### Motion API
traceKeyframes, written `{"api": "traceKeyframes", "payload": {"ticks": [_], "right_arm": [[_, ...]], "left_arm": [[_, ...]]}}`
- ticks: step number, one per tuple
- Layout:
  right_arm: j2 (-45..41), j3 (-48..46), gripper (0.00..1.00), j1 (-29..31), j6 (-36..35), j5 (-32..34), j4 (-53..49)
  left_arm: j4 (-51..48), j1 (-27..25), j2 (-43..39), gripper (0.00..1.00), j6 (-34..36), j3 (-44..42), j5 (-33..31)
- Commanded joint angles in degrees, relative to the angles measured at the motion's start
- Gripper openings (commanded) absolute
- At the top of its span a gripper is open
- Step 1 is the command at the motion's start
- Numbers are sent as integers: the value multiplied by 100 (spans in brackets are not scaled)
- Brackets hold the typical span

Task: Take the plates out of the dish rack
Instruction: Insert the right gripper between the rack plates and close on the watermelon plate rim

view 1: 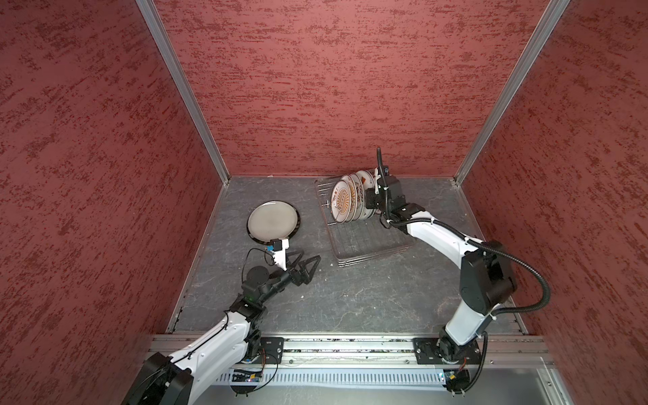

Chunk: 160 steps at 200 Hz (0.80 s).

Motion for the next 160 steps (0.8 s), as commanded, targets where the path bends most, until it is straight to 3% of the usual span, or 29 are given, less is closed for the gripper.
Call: {"api": "traceKeyframes", "payload": {"ticks": [1, 49, 107, 160], "right_arm": [[97, 218, 36, -25, -113, 292, -75], [292, 341, 29, -25, -100, 297, -166], [97, 247, 33, -7, 35, 607, -221], [-245, 24, 29, 133, 66, 377, -167]], "left_arm": [[-35, -37, -47, 99, 138, 144, -101], [-183, -54, -106, 99, 193, 135, -474], [-249, -63, -174, 99, 192, 139, -531], [-275, -76, -152, 99, 196, 148, -549]]}}
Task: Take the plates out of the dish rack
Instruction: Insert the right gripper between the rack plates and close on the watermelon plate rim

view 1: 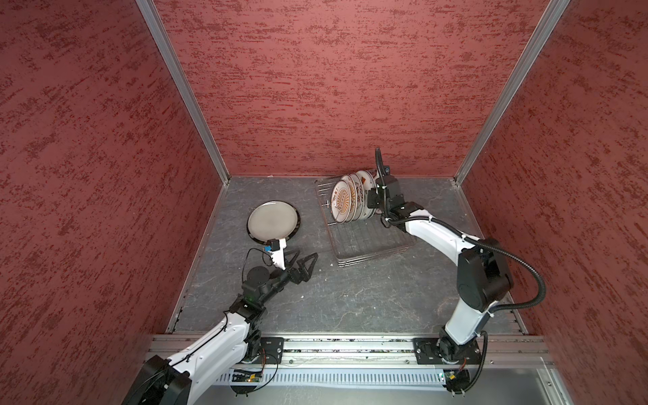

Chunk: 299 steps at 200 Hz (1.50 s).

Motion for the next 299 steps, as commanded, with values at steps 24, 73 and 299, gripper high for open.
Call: {"api": "traceKeyframes", "payload": {"ticks": [24, 73, 299], "right_arm": [[-122, 8, 27, 110, 18, -106, -43], [224, 298, 24, 110, -63, 156, -221], [1204, 835, 17, 227, -55, 315, -61]], "left_arm": [[-72, -45, -23, 99, 106, 152, -74], [-96, -54, -28, 99, 123, 155, -88], [-100, -89, -27, 99, 80, 155, -188]]}}
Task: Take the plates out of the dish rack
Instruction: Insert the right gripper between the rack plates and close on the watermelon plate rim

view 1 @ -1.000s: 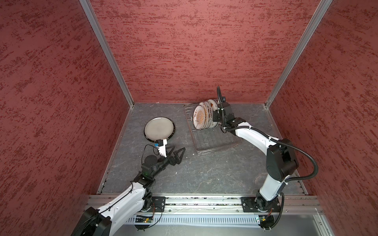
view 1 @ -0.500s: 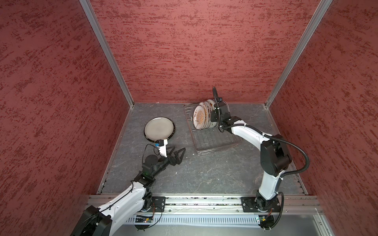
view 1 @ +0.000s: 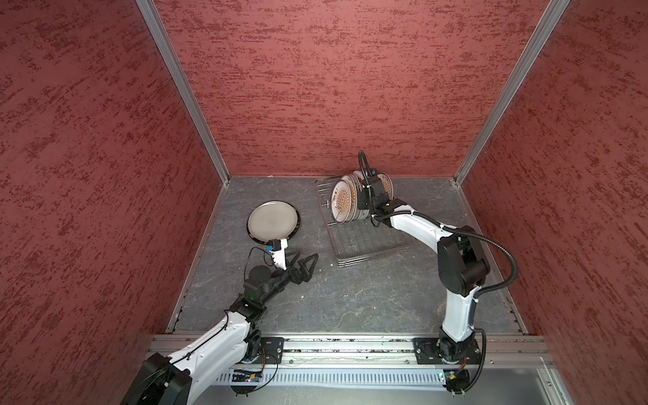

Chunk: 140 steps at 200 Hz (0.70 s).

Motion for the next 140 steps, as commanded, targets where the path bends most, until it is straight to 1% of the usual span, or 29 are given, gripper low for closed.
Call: {"api": "traceKeyframes", "payload": {"ticks": [1, 42, 83, 140], "right_arm": [[56, 40, 16, 33, -60, 23, 257], [-66, -113, 11, 80, -60, 27, 624], [-194, -98, 7, 95, -109, 27, 760], [-503, -118, 6, 150, -244, 200, 846]], "left_arm": [[35, -28, -104, 99, 66, 118, -91], [-59, -27, -252, 99, 60, 100, -110], [-73, -28, -257, 99, 41, 86, -176], [-90, -31, -265, 99, 30, 100, -174]]}}
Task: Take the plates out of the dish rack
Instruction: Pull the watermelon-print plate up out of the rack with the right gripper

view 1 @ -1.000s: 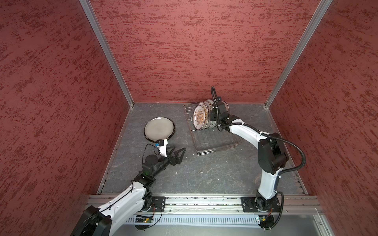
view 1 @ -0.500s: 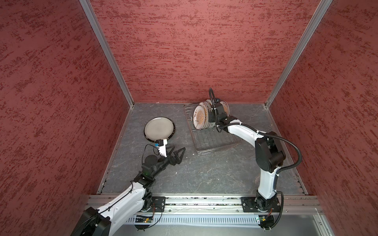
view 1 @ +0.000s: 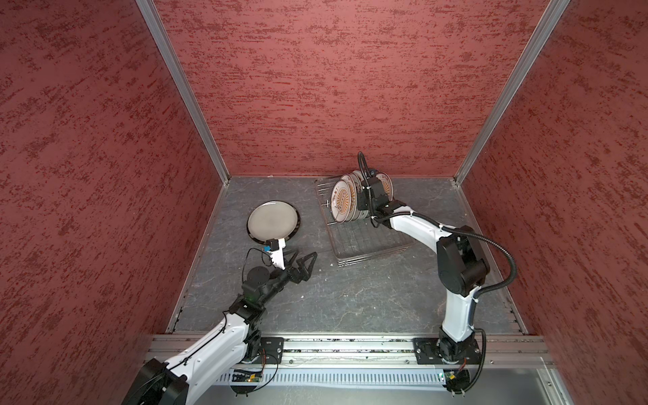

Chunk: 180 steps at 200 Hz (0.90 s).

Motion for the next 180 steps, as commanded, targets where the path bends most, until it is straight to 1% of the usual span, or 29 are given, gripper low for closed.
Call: {"api": "traceKeyframes", "payload": {"ticks": [1, 122, 138, 160, 180], "right_arm": [[-481, 11, 6, 102, -109, 149, 591], [-1177, -213, 5, 120, -266, 447, 547], [-1366, -378, 5, 129, -356, 531, 641], [-1635, -641, 5, 129, -425, 811, 727], [-1961, -920, 5, 129, -425, 874, 840]], "left_arm": [[-44, -28, -46, 99, 34, 100, -29], [-61, -32, -53, 99, 27, 108, -43], [-75, -33, -46, 99, 27, 108, -52], [-75, -34, -44, 99, 18, 110, -52], [-71, -35, -37, 99, 1, 109, -38]]}}
